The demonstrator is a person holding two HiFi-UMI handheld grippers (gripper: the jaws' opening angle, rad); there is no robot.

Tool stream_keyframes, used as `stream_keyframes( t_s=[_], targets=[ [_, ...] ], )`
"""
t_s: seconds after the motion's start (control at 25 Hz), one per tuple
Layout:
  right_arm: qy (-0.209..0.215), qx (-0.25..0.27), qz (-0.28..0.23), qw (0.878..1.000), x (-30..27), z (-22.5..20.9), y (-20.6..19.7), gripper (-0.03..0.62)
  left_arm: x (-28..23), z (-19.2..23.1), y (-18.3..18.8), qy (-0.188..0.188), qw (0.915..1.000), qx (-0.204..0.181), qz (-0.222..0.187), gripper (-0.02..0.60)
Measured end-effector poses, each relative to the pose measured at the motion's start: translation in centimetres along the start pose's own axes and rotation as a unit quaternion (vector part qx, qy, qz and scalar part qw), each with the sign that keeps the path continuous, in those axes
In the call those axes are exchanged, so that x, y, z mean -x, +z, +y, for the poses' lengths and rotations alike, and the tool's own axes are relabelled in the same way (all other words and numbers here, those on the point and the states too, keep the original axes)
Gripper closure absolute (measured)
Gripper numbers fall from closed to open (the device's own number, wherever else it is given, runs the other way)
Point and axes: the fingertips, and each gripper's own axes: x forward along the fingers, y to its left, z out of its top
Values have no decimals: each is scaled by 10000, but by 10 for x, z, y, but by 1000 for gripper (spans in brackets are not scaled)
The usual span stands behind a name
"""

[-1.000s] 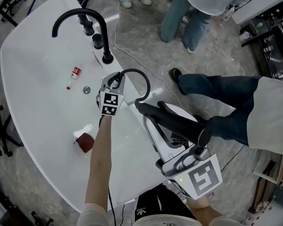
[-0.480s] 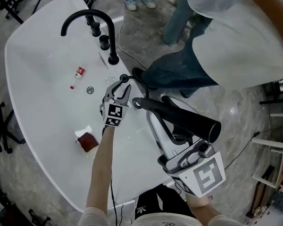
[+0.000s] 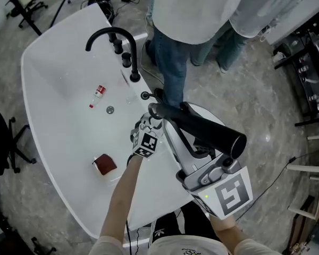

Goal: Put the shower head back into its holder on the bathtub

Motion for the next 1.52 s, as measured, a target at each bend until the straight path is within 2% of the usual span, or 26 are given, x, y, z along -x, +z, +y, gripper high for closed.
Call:
stream_keyframes(
  t_s=[0.04, 0.08, 0.2, 0.32, 0.4, 0.48, 0.56, 0.64, 0.72, 0.84, 0.96, 1.12, 1.24, 1.28, 1.32, 1.36, 1.52],
  targets=[
    [-2, 16, -110, 9999, 2, 0, 10, 453, -4, 4, 13, 125, 9999, -112, -26, 504],
    [-1, 40, -209, 9998, 5, 0, 20, 453, -9, 12, 25, 321, 9992, -240, 7, 539],
    [48, 177, -316, 9993, 18, -7, 39, 453, -18, 55, 50, 1123, 9918, -450, 404, 543],
    [-35, 234, -415, 9989, 24, -20, 50, 453, -18, 102, 48, 1735, 9804, -219, 907, 541],
    [-72, 254, -406, 9988, 24, -29, 49, 453, -16, 128, 40, 1964, 9743, -37, 1103, 541],
    [-47, 291, -157, 9994, 24, -38, 33, 453, -15, 137, 28, 1933, 9743, 90, 1156, 541],
    [-31, 324, 93, 9994, 20, -47, 16, 453, -18, 132, 11, 1711, 9776, 227, 1202, 536],
    [-27, 336, 235, 9992, 12, -57, 2, 453, -18, 124, -11, 1622, 9777, 500, 1234, 427],
    [-6, 327, 331, 9989, 2, -64, -12, 453, -12, 120, -31, 1723, 9742, 841, 1190, 415],
    [67, 337, 460, 9984, -15, -69, -30, 453, -2, 117, -57, 1869, 9681, 1178, 1186, 445],
    [74, 483, 531, 9974, -32, -71, -43, 453, 4, 116, -63, 1834, 9666, 1382, 1140, 445],
    [101, 606, 540, 9966, -56, -72, -51, 453, 15, 121, -60, 1927, 9661, 1504, 827, 445],
    [119, 734, 673, 9950, -70, -68, -62, 453, 31, 129, -48, 2059, 9636, 1646, 436, 450],
    [102, 797, 750, 9939, -74, -68, -69, 453, 36, 132, -43, 2090, 9623, 1715, 294, 486],
    [90, 833, 834, 9930, -77, -68, -77, 453, 40, 135, -38, 2107, 9609, 1791, 147, 553],
    [92, 812, 914, 9925, -81, -68, -85, 453, 43, 137, -33, 2110, 9595, 1865, -9, 581],
    [143, 380, 1208, 9918, -96, -73, -129, 453, 52, 142, -16, 2156, 9561, 1938, -425, 581]
  ],
)
